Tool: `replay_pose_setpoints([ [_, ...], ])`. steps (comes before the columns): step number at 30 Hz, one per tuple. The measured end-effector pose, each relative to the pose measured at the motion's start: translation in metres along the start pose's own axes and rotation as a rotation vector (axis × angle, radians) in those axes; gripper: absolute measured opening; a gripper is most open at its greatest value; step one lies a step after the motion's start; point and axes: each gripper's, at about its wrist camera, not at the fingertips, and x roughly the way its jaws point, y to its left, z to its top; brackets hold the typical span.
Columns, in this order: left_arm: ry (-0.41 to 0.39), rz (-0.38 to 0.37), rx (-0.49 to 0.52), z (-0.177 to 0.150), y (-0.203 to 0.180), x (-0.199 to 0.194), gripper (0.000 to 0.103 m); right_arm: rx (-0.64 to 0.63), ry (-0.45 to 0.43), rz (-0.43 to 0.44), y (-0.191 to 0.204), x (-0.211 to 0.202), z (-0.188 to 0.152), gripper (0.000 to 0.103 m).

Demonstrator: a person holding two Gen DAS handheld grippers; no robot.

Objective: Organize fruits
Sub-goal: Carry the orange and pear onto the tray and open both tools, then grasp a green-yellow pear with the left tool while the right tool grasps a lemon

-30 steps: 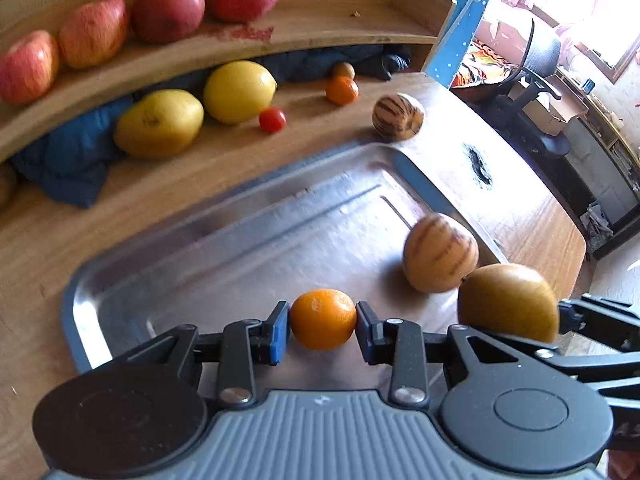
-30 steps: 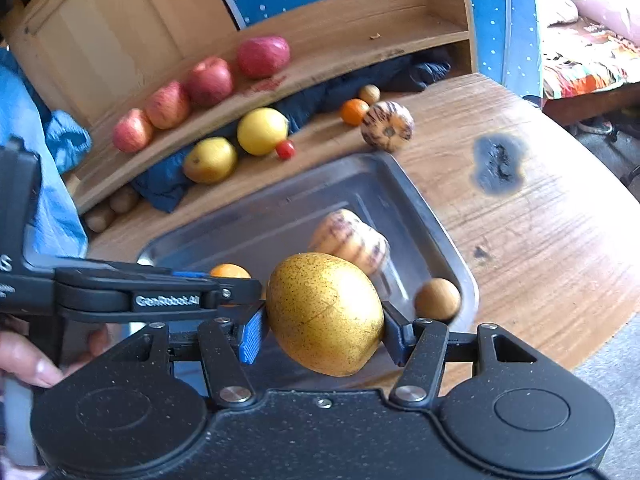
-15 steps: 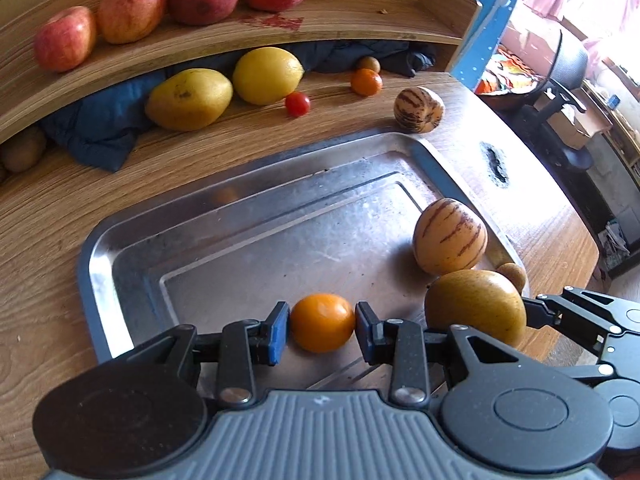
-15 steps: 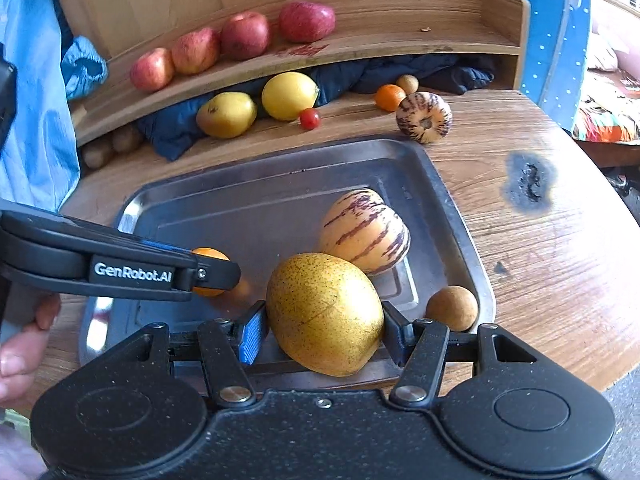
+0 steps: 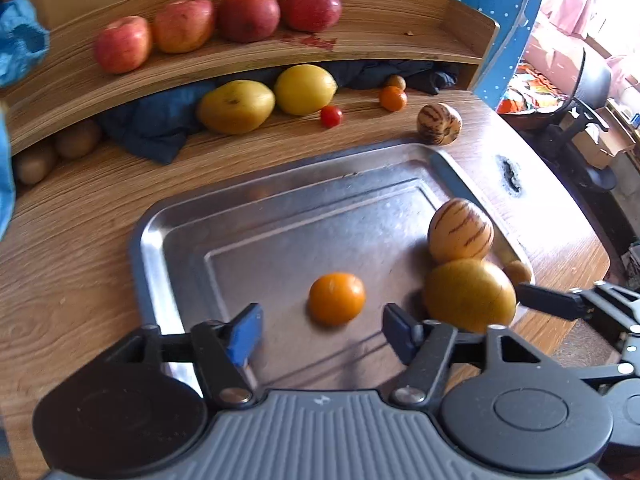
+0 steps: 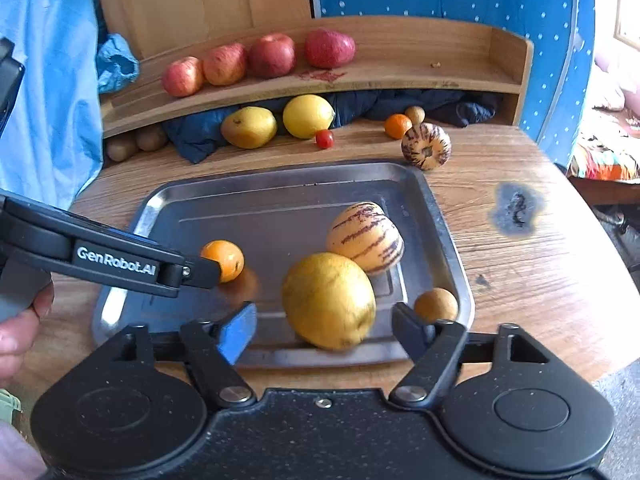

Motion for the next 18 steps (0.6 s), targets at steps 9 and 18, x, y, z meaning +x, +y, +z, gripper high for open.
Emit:
replay_pose_setpoints([
  [9, -0.005, 0.037, -0.031, -0.031, 0.007, -0.034, 0.102, 0.031, 0.003, 0.007, -0.009, -0.027, -0.018, 0.101],
  [18, 0.019, 0.115, -0.118, -0.055, 0.026, -0.051, 0.102, 0.030, 0.016, 0.028, -0.003, -0.031, -0.025, 0.102],
])
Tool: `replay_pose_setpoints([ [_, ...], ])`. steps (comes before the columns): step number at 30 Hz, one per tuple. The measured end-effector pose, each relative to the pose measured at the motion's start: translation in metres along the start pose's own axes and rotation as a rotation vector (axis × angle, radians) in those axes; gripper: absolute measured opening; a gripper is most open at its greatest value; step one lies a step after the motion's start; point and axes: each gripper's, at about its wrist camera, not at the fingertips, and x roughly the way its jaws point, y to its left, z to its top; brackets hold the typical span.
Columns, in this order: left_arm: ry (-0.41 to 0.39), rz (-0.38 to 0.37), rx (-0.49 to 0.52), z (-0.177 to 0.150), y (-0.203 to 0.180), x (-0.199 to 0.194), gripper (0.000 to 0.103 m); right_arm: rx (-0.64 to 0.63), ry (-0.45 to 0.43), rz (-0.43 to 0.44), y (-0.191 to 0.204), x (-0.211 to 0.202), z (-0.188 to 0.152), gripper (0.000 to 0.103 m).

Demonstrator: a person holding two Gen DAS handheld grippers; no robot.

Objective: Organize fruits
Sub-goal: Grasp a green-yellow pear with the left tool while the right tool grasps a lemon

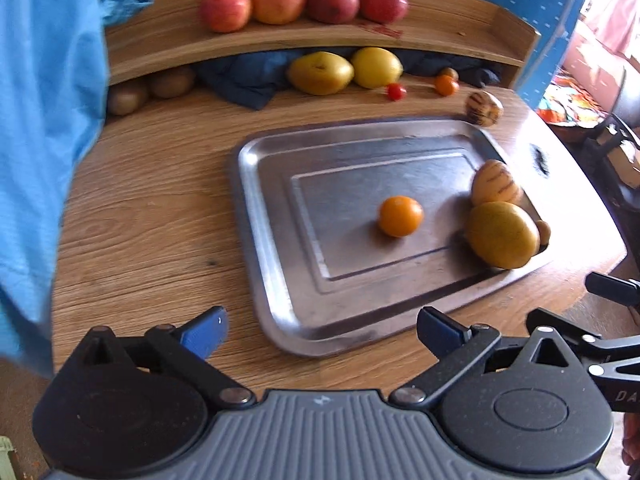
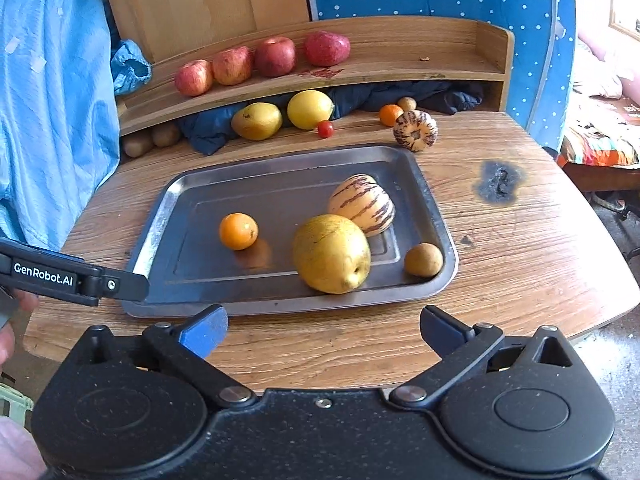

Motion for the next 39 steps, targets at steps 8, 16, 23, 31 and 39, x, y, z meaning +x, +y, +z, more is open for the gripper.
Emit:
replay_pose_setpoints([
  [8, -0.034, 0.039, -0.046, 0.015, 0.023, -0.003, 0.103, -0.021, -0.026, 0.019, 0.004, 0.009, 0.016, 0.102],
  [16, -0.074, 0.013, -0.049, 0.057, 0.028, 0.009, 0.103, -0.041, -0.086, -0.001, 0.004, 0.026, 0.051, 0.102],
  [23, -0.115, -0.002, -0.018, 0.109, 0.029, 0.030, 0.103, -0.062, -0.101, -0.045, 0.001, 0.049, 0.082, 0.102],
  [31, -0.115, -0.071, -0.035, 0.165, 0.023, 0.076, 0.103, -0.188, -0.086, -0.094, -0.002, 0.088, 0.122, 0.102],
  [39, -0.083, -0.126, -0.123, 0.198, 0.020, 0.122, 0.103, -0.348, -0.060, -0.124, 0.003, 0.134, 0.161, 0.102],
])
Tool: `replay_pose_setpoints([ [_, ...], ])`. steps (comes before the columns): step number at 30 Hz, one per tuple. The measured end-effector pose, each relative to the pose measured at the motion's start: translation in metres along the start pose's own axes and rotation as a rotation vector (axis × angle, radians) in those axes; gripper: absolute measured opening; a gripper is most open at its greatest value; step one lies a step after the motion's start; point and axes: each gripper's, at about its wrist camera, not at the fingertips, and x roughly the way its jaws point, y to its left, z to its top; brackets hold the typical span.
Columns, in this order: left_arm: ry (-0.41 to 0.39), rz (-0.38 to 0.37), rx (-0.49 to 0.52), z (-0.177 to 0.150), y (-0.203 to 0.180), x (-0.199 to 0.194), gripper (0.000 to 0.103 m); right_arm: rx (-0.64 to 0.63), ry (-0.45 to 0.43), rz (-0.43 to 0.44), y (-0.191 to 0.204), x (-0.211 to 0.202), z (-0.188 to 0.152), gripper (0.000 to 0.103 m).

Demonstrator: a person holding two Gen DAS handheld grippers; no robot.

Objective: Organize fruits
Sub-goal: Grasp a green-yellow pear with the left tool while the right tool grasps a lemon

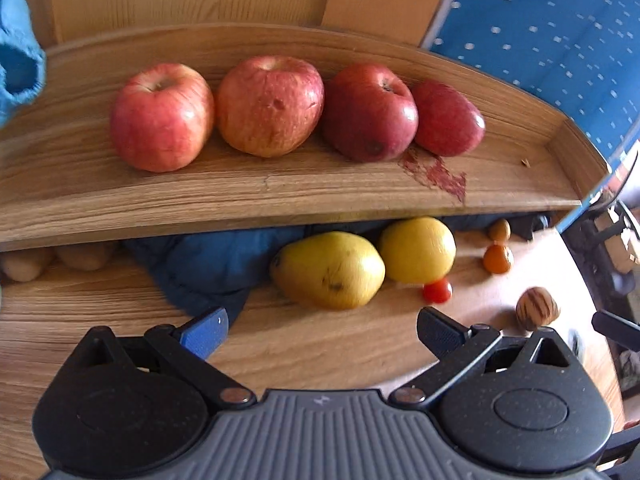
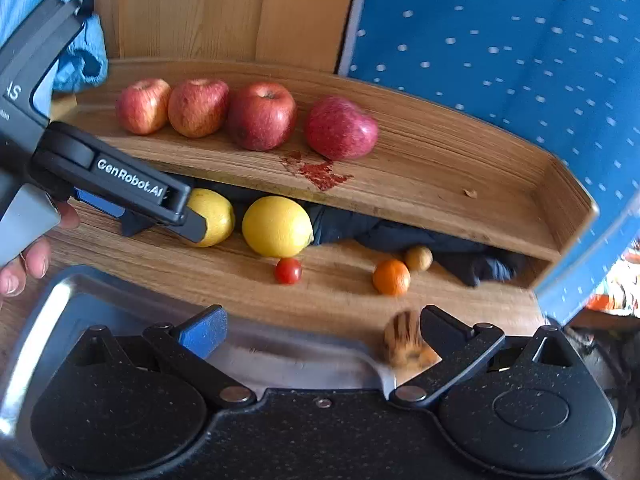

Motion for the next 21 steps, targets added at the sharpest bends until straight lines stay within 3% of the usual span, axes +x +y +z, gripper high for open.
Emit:
replay_pose_setpoints([
  [4, 0.012, -0.027, -0.070, 0.009, 0.003, 0.013, 0.102, -0.044, 0.016, 0.016, 0.004, 0.024, 0.014, 0.102],
  [8, 0.024, -0.060, -0.098, 0.016, 0.005, 0.024, 0.102, -0.140, 0.047, 0.039, 0.013, 0.050, 0.025, 0.096],
  [16, 0.055, -0.082, -0.150, 0.023, 0.013, 0.038, 0.102, -0.233, 0.051, 0.067, 0.025, 0.081, 0.041, 0.095],
  [21, 0.078, -0.100, -0.171, 0.024, 0.019, 0.046, 0.099, -0.277, 0.051, 0.076, 0.031, 0.094, 0.048, 0.086],
])
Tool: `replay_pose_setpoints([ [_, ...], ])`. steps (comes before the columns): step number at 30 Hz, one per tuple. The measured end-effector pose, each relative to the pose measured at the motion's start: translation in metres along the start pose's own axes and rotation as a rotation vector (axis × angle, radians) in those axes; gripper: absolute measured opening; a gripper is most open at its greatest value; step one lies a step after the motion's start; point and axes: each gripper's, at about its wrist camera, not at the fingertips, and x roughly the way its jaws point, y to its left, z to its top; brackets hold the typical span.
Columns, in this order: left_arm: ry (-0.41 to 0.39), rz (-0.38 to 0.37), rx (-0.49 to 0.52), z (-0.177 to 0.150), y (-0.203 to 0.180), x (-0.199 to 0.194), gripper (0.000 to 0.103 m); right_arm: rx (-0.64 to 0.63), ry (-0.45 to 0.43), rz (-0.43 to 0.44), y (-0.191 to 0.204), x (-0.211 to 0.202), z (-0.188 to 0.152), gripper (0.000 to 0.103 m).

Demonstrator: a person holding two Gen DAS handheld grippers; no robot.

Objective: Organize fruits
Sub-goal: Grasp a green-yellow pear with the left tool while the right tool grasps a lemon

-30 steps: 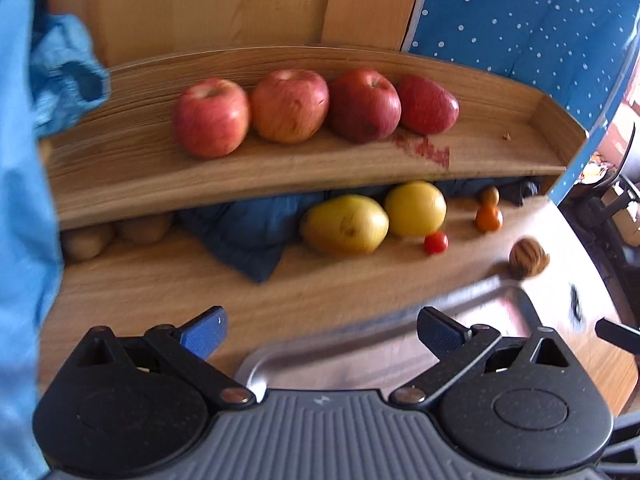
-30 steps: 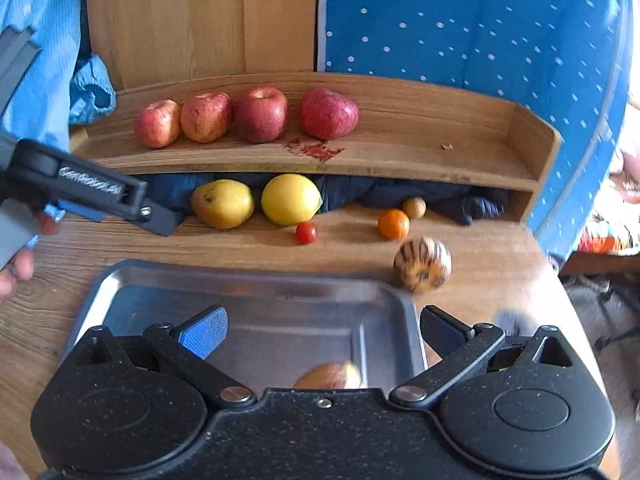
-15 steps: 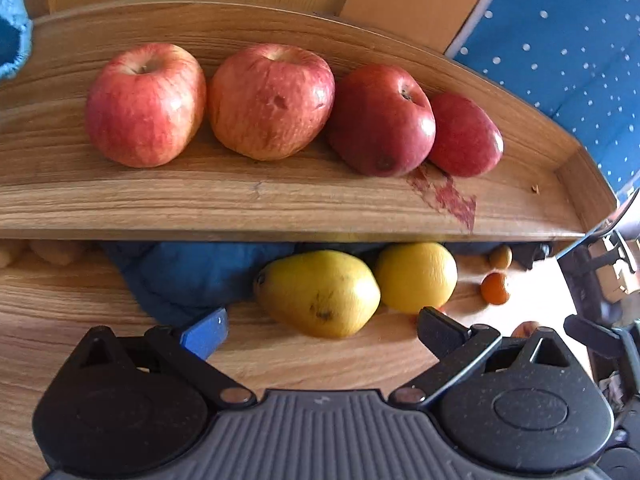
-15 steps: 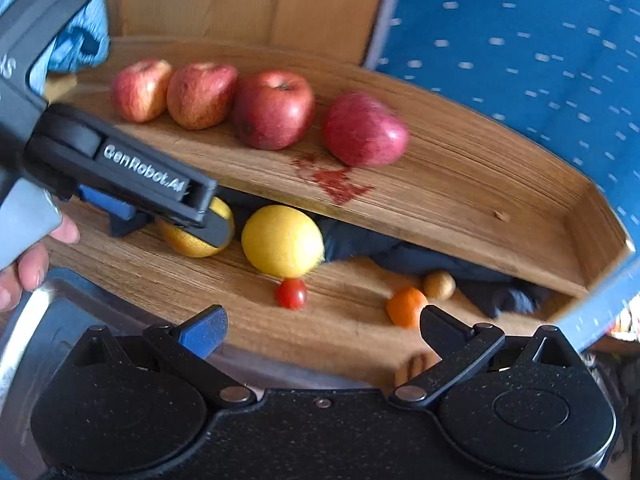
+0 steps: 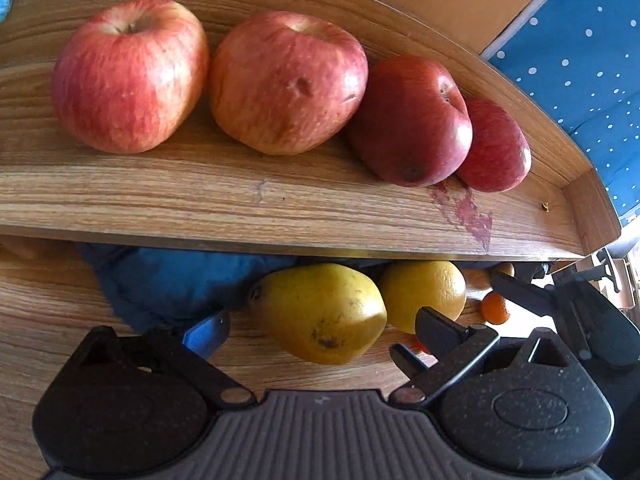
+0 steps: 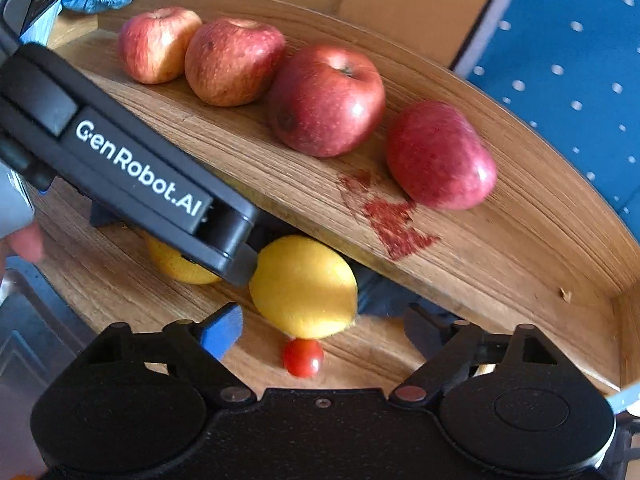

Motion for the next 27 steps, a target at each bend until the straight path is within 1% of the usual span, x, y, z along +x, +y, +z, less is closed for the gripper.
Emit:
replay_pose_setpoints([
  [3, -0.005, -0.006, -0.020, 0.002, 0.005, 0.002, 0.097, -0.018, -0.003, 0.014, 0.003, 0.005, 0.003, 0.083],
  [4, -0.003, -0.011, -0.028, 0.003, 0.007, 0.002, 0.096, -0.021, -0.005, 0.017, 0.004, 0.006, 0.004, 0.081],
  [5, -0.001, -0.013, -0.034, 0.004, 0.008, 0.003, 0.096, -0.025, -0.006, 0.021, 0.005, 0.007, 0.005, 0.076],
  [6, -0.005, -0.015, -0.038, 0.004, 0.009, 0.003, 0.096, -0.028, -0.006, 0.022, 0.006, 0.008, 0.005, 0.073],
  [10, -0.016, -0.010, -0.036, 0.007, 0.014, 0.003, 0.095, -0.034, -0.008, 0.022, 0.010, 0.012, 0.006, 0.068],
  [12, -0.022, -0.004, -0.032, 0.008, 0.013, 0.004, 0.093, -0.036, -0.009, 0.016, 0.010, 0.014, 0.008, 0.063],
  [15, -0.030, -0.005, -0.030, 0.007, 0.009, 0.003, 0.090, -0.033, -0.012, 0.020, 0.010, 0.015, 0.009, 0.062],
  [17, -0.033, -0.026, -0.040, 0.005, 0.008, 0.002, 0.082, -0.033, -0.015, 0.016, 0.011, 0.014, 0.009, 0.062],
  [19, -0.036, -0.018, -0.038, 0.003, 0.008, 0.000, 0.076, -0.026, -0.013, 0.014, 0.006, 0.016, 0.010, 0.062],
  [21, -0.041, -0.022, -0.022, 0.001, 0.009, -0.001, 0.076, -0.023, -0.014, 0.016, 0.007, 0.014, 0.009, 0.061],
  [27, -0.033, -0.030, -0.027, -0.001, 0.011, -0.003, 0.075, -0.017, -0.017, 0.014, 0.008, 0.007, 0.007, 0.061],
])
